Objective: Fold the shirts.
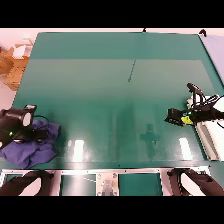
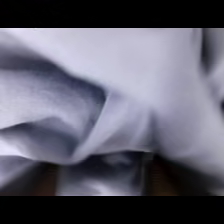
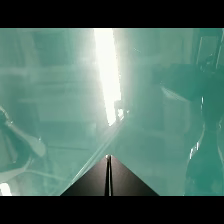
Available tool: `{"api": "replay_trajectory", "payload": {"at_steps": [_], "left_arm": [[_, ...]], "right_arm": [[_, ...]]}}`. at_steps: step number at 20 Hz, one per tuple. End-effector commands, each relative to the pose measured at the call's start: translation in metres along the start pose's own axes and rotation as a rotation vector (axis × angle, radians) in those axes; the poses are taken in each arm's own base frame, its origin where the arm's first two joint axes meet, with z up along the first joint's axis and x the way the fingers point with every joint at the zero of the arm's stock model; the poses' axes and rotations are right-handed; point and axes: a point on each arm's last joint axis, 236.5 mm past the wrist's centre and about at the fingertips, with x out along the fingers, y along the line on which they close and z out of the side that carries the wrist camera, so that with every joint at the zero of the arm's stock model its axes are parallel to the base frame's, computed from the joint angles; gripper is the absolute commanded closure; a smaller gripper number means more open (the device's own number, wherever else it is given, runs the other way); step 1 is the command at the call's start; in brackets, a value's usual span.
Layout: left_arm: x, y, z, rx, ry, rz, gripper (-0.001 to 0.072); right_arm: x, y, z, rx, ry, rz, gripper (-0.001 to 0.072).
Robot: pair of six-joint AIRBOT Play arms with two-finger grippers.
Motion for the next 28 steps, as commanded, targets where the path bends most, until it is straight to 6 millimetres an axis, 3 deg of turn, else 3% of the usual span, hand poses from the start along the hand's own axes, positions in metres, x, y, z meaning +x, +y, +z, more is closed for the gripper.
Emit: {"api": "replay_trajectory", "payload": {"at_steps": [1,4,7,9,11,12,13,15,17,19,22,23,24,26,28], "left_arm": [[0.021,-0.001,-0.001,0.067,0.038,0.023,0.0686],[0.014,0.001,0.002,0.105,0.059,0.027,0.0687],[-0.029,-0.002,0.033,0.074,0.010,-0.025,0.0687],[-0.088,-0.034,0.069,0.087,-0.101,-0.173,0.0688],[-0.172,-0.085,0.103,0.135,-0.282,-0.349,0.0688],[-0.222,-0.119,0.111,0.175,-0.378,-0.478,0.0688],[-0.272,-0.153,0.112,0.220,-0.471,-0.609,0.0688],[-0.350,-0.208,0.099,0.307,-0.615,-0.815,0.0688],[-0.386,-0.248,0.083,0.375,-0.699,-0.920,0.0688],[-0.377,-0.283,0.073,0.435,-0.663,-0.931,0.0687],[-0.337,-0.338,0.068,0.516,-0.566,-0.916,0.0684],[-0.326,-0.356,0.068,0.514,-0.536,-0.930,0.0417],[-0.317,-0.368,0.069,0.503,-0.500,-0.949,0.0012],[-0.305,-0.368,0.072,0.476,-0.438,-0.960,0.0000],[-0.305,-0.337,0.085,0.459,-0.410,-0.930,0.0000]], "right_arm": [[0.000,0.000,0.000,0.000,0.000,0.000,0.0690],[0.000,0.000,0.000,0.000,0.000,0.000,0.0690],[0.000,0.000,0.000,0.000,0.000,0.000,0.0690],[0.000,0.000,0.000,0.000,0.000,0.000,0.0690],[0.000,0.000,0.000,0.000,0.000,0.000,0.0690],[0.000,0.000,0.000,0.000,0.000,0.000,0.0690],[0.000,0.000,0.000,0.000,0.000,0.000,0.0689],[0.000,0.000,0.000,0.000,0.000,0.000,0.0690],[0.000,0.000,0.000,0.000,0.000,0.000,0.0690],[0.000,0.000,0.000,0.000,0.000,0.000,0.0690],[0.000,0.000,0.000,0.000,0.000,0.000,0.0690],[0.000,0.000,0.000,0.000,0.000,0.000,0.0690],[0.000,0.000,0.000,0.000,0.000,0.000,0.0690],[0.000,0.000,0.000,0.000,-0.001,0.000,0.0690],[0.000,0.000,0.001,0.000,-0.004,0.000,0.0690]]}}
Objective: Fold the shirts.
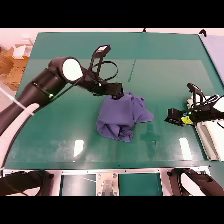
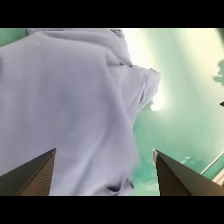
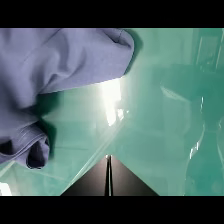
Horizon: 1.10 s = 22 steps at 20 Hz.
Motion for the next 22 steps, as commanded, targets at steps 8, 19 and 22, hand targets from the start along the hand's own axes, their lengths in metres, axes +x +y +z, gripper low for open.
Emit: {"api": "replay_trajectory", "payload": {"at_steps": [8,19,22], "left_arm": [[-0.052,0.099,-0.134,-0.267,0.384,0.094,0.0086],[0.095,0.024,-0.207,-0.482,0.236,-0.166,0.0081],[0.112,0.019,-0.188,-0.488,0.171,-0.209,0.0082]], "right_arm": [[0.047,-0.020,0.029,0.047,0.049,0.036,0.0199],[0.122,0.025,0.050,0.107,0.222,0.283,0.0219],[0.127,0.031,0.053,0.086,0.220,0.281,0.0219]]}}
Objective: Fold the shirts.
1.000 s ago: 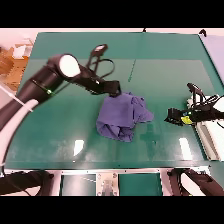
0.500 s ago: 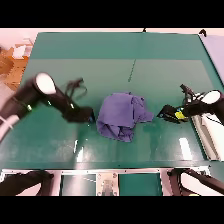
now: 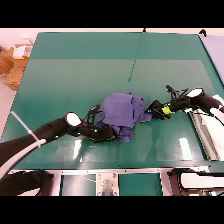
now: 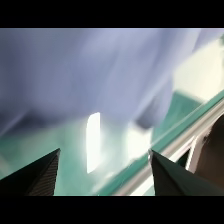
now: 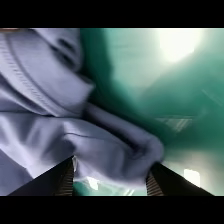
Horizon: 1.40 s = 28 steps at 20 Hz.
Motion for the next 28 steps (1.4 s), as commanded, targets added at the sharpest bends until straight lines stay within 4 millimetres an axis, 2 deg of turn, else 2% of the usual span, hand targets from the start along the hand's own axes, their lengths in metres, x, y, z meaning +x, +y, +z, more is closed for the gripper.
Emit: {"api": "replay_trajectory", "payload": {"at_steps": [1,2,3,4,6,7,8,9,10,12,14,17,19,21,23,26,28], "left_arm": [[0.017,-0.009,0.029,-0.007,-0.107,-0.049,0.0082],[0.018,-0.008,0.033,-0.007,-0.117,-0.042,0.0082],[0.022,-0.004,0.032,-0.017,-0.103,-0.035,0.0083],[0.028,0.000,0.024,-0.026,-0.065,-0.032,0.0083],[0.037,0.007,0.004,-0.056,0.028,-0.032,0.0110],[0.039,0.010,0.000,-0.057,0.048,-0.028,0.0269],[0.040,0.012,0.000,-0.059,0.049,-0.023,0.0404],[0.040,0.013,0.004,-0.059,0.034,-0.019,0.0578],[0.040,0.014,0.010,-0.053,0.010,-0.012,0.0685],[0.039,0.016,0.022,-0.026,-0.033,0.007,0.0686],[0.035,0.012,0.025,0.000,-0.048,0.008,0.0687],[0.016,0.007,0.026,0.086,-0.062,0.036,0.0687],[-0.009,0.009,0.035,0.114,-0.095,0.074,0.0687],[-0.043,0.015,0.052,0.129,-0.169,0.118,0.0687],[-0.076,0.017,0.066,0.126,-0.235,0.139,0.0687],[-0.118,0.013,0.075,0.161,-0.304,0.156,0.0687],[-0.153,-0.004,0.081,0.233,-0.345,0.197,0.0687]], "right_arm": [[0.009,0.010,0.008,-0.017,-0.004,0.019,0.0222],[0.009,0.014,0.010,-0.012,-0.009,0.036,0.0276],[0.009,0.021,0.012,-0.003,-0.015,0.060,0.0393],[0.009,0.027,0.012,0.001,-0.018,0.080,0.0427],[0.008,0.035,0.014,-0.018,-0.024,0.115,0.0588],[0.008,0.038,0.015,-0.021,-0.029,0.128,0.0605],[0.007,0.040,0.015,-0.019,-0.032,0.137,0.0690],[0.007,0.041,0.016,-0.018,-0.033,0.141,0.0688],[0.006,0.043,0.016,-0.022,-0.032,0.143,0.0689],[0.000,0.049,0.019,-0.038,-0.034,0.153,0.0689],[-0.016,0.060,0.026,-0.071,-0.051,0.170,0.0690],[-0.058,0.087,0.039,-0.147,-0.122,0.205,0.0690],[-0.097,0.107,0.048,-0.210,-0.201,0.219,0.0690],[-0.138,0.128,0.051,-0.279,-0.286,0.227,0.0690],[-0.173,0.147,0.047,-0.342,-0.356,0.231,0.0690],[-0.217,0.177,0.035,-0.439,-0.465,0.230,0.0690],[-0.251,0.201,0.025,-0.515,-0.550,0.228,0.0690]]}}
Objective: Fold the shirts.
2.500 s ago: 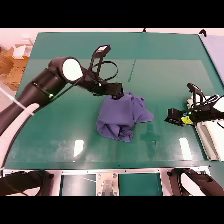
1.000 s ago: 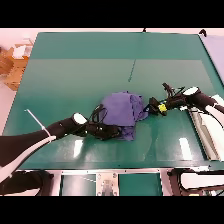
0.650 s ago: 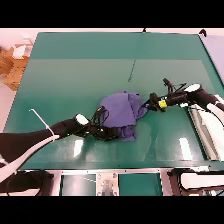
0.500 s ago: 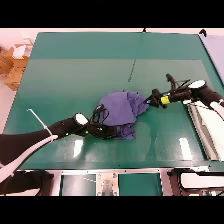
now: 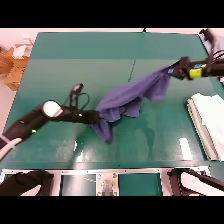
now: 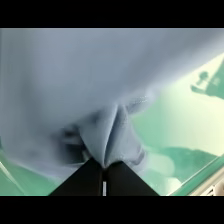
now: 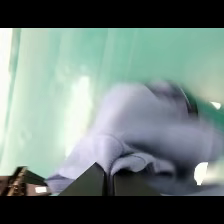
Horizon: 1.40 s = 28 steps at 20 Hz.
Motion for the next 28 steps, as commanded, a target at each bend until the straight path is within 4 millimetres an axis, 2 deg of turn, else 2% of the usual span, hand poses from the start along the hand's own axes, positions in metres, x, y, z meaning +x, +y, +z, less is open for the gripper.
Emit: {"api": "replay_trajectory", "payload": {"at_steps": [1,4,6,8,10,11,13,15,17,18,20,23,26,28], "left_arm": [[-0.061,-0.006,0.032,0.119,-0.091,0.093,0.0688],[-0.148,-0.052,0.087,0.272,-0.293,0.155,0.0688],[-0.219,-0.086,0.120,0.349,-0.456,0.193,0.0688],[-0.287,-0.118,0.139,0.418,-0.606,0.216,0.0687],[-0.346,-0.146,0.147,0.462,-0.740,0.215,0.0687],[-0.370,-0.156,0.146,0.479,-0.789,0.218,0.0687],[-0.400,-0.159,0.143,0.490,-0.840,0.252,0.0686],[-0.409,-0.139,0.144,0.496,-0.834,0.361,0.0686],[-0.400,-0.101,0.149,0.468,-0.775,0.515,0.0686],[-0.389,-0.081,0.153,0.459,-0.737,0.584,0.0686],[-0.348,-0.037,0.157,0.473,-0.607,0.710,0.0686],[-0.252,0.033,0.163,0.449,-0.413,0.755,0.0686],[-0.148,0.105,0.161,0.327,-0.241,0.639,0.0687],[-0.091,0.133,0.164,0.292,-0.143,0.540,0.0686]], "right_arm": [[-0.052,0.056,0.025,-0.154,-0.139,0.002,0.0690],[-0.108,0.120,0.042,-0.326,-0.292,0.002,0.0690],[-0.153,0.164,0.050,-0.438,-0.425,-0.008,0.0690],[-0.201,0.205,0.056,-0.534,-0.583,-0.028,0.0690],[-0.244,0.234,0.056,-0.605,-0.726,-0.066,0.0690],[-0.258,0.243,0.056,-0.628,-0.775,-0.088,0.0690],[-0.265,0.243,0.055,-0.639,-0.796,-0.120,0.0690],[-0.256,0.227,0.060,-0.611,-0.770,-0.139,0.0690],[-0.234,0.198,0.070,-0.546,-0.714,-0.141,0.0689],[-0.217,0.174,0.076,-0.495,-0.671,-0.144,0.0689],[-0.175,0.116,0.088,-0.363,-0.587,-0.151,0.0689],[-0.097,0.004,0.097,-0.126,-0.460,-0.183,0.0689],[-0.005,-0.092,0.069,0.070,-0.248,-0.193,0.0689],[0.047,-0.136,0.049,0.167,-0.135,-0.188,0.0689]]}}
